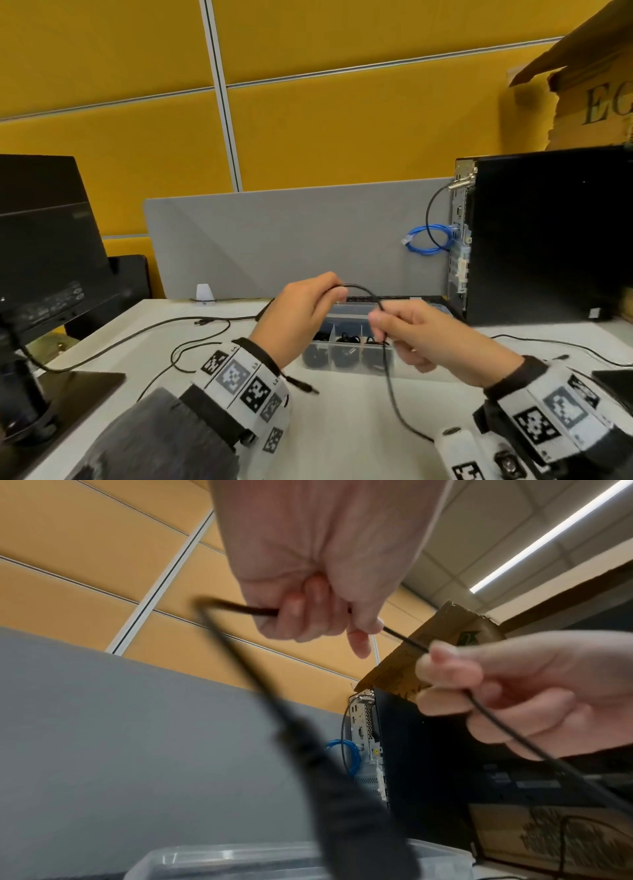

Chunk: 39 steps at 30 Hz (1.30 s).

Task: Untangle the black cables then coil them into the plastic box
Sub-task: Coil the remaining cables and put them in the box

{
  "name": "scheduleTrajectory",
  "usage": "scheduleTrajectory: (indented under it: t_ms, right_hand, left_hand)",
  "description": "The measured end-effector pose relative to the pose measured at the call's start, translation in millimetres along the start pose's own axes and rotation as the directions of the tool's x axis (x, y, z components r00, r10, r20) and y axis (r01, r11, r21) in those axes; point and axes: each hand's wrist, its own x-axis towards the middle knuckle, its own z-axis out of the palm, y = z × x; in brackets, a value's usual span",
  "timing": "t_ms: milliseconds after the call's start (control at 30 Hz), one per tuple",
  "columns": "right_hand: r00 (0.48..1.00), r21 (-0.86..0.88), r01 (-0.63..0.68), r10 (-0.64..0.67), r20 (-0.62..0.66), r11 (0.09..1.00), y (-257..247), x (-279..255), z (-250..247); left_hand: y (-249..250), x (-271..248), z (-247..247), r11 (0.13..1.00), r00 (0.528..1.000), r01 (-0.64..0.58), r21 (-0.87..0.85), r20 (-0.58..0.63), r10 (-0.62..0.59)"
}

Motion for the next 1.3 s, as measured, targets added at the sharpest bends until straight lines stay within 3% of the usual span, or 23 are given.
scheduleTrajectory:
  t_ms: [67, 133, 167, 200, 267, 300, 367, 433, 467, 533, 600, 633, 700, 767, 833, 900, 967, 1000, 1067, 1100, 1167, 1233, 1300]
  right_hand:
    - [0.969, -0.172, -0.042, -0.003, -0.249, 0.984, 12, 1, -28]
    - [0.831, -0.445, -0.188, -0.099, -0.547, 0.875, 22, -3, -56]
    - [0.773, -0.579, -0.293, -0.167, -0.612, 0.761, 24, -6, -63]
    - [0.754, -0.691, -0.374, -0.231, -0.614, 0.618, 24, -8, -64]
    - [0.815, -0.83, -0.376, -0.279, -0.508, 0.412, 15, -7, -49]
    - [0.857, -0.853, -0.323, -0.256, -0.448, 0.41, 6, -6, -35]
    - [0.942, -0.794, -0.114, -0.189, -0.277, 0.597, -9, -4, -8]
    - [0.957, -0.622, 0.09, -0.24, -0.162, 0.778, -11, -1, 5]
    - [0.942, -0.553, 0.14, -0.283, -0.181, 0.821, -10, 0, 3]
    - [0.889, -0.518, 0.225, -0.392, -0.237, 0.825, -5, 2, -8]
    - [0.804, -0.593, 0.308, -0.537, -0.256, 0.744, -2, 4, -16]
    - [0.785, -0.641, 0.306, -0.568, -0.249, 0.704, 2, 6, -16]
    - [0.816, -0.702, 0.217, -0.521, -0.252, 0.678, 11, 11, -8]
    - [0.909, -0.739, 0.15, -0.385, -0.157, 0.657, 19, 15, 10]
    - [0.977, -0.729, 0.177, -0.21, 0.047, 0.661, 19, 14, 32]
    - [0.973, -0.706, 0.228, -0.125, 0.195, 0.67, 9, 9, 48]
    - [0.972, -0.707, 0.219, -0.092, 0.214, 0.673, -2, 2, 51]
    - [0.977, -0.726, 0.212, -0.117, 0.18, 0.654, -6, -1, 48]
    - [0.979, -0.779, 0.173, -0.194, 0.067, 0.603, -13, -5, 39]
    - [0.966, -0.789, 0.155, -0.258, -0.004, 0.595, -14, -5, 33]
    - [0.913, -0.753, 0.159, -0.385, -0.134, 0.638, -12, 1, 23]
    - [0.869, -0.637, 0.21, -0.44, -0.226, 0.742, -1, 8, 14]
    - [0.887, -0.628, 0.21, -0.416, -0.2, 0.75, 14, 12, 14]
  left_hand:
    - [-6, -4, 0, 0.998, 0.998, 0.059, -0.027, 0.02, -0.058]
    - [-13, -9, 0, 0.991, 0.994, 0.108, -0.073, 0.021, -0.107]
    - [-15, -11, 1, 0.988, 0.992, 0.125, -0.088, 0.019, -0.123]
    - [-15, -10, 2, 0.987, 0.991, 0.13, -0.094, 0.013, -0.13]
    - [-7, -6, 7, 0.986, 0.993, 0.119, -0.118, -0.01, -0.121]
    - [0, -3, 10, 0.984, 0.994, 0.099, -0.147, -0.026, -0.104]
    - [14, 1, 16, 0.972, 0.995, 0.071, -0.223, -0.055, -0.086]
    - [21, 0, 18, 0.935, 0.991, 0.094, -0.341, -0.055, -0.119]
    - [22, -4, 16, 0.892, 0.987, 0.133, -0.433, -0.02, -0.157]
    - [21, -13, 12, 0.723, 0.975, 0.223, -0.654, 0.139, -0.175]
    - [23, -26, 8, 0.546, 0.959, 0.263, -0.796, 0.276, -0.06]
    - [25, -32, 7, 0.473, 0.954, 0.258, -0.842, 0.3, 0.013]
    - [29, -38, 5, 0.316, 0.959, 0.194, -0.929, 0.247, 0.138]
    - [27, -37, 4, 0.216, 0.992, 0.098, -0.971, 0.114, 0.062]
    - [19, -34, 6, 0.279, 0.993, 0.025, -0.96, -0.009, -0.121]
    - [4, -35, 12, 0.501, 0.975, 0.008, -0.865, -0.105, -0.198]
    - [-12, -39, 18, 0.805, 0.965, 0.055, -0.591, -0.176, -0.196]
    - [-19, -41, 21, 0.891, 0.968, 0.1, -0.442, -0.163, -0.189]
    - [-24, -43, 23, 0.903, 0.975, 0.208, -0.376, 0.012, -0.22]
    - [-20, -43, 25, 0.846, 0.963, 0.267, -0.461, 0.158, -0.218]
    - [-6, -44, 26, 0.599, 0.899, 0.404, -0.692, 0.42, -0.121]
    - [9, -44, 22, 0.332, 0.887, 0.444, -0.832, 0.46, -0.035]
    - [18, -43, 17, 0.165, 0.928, 0.372, -0.913, 0.367, -0.063]
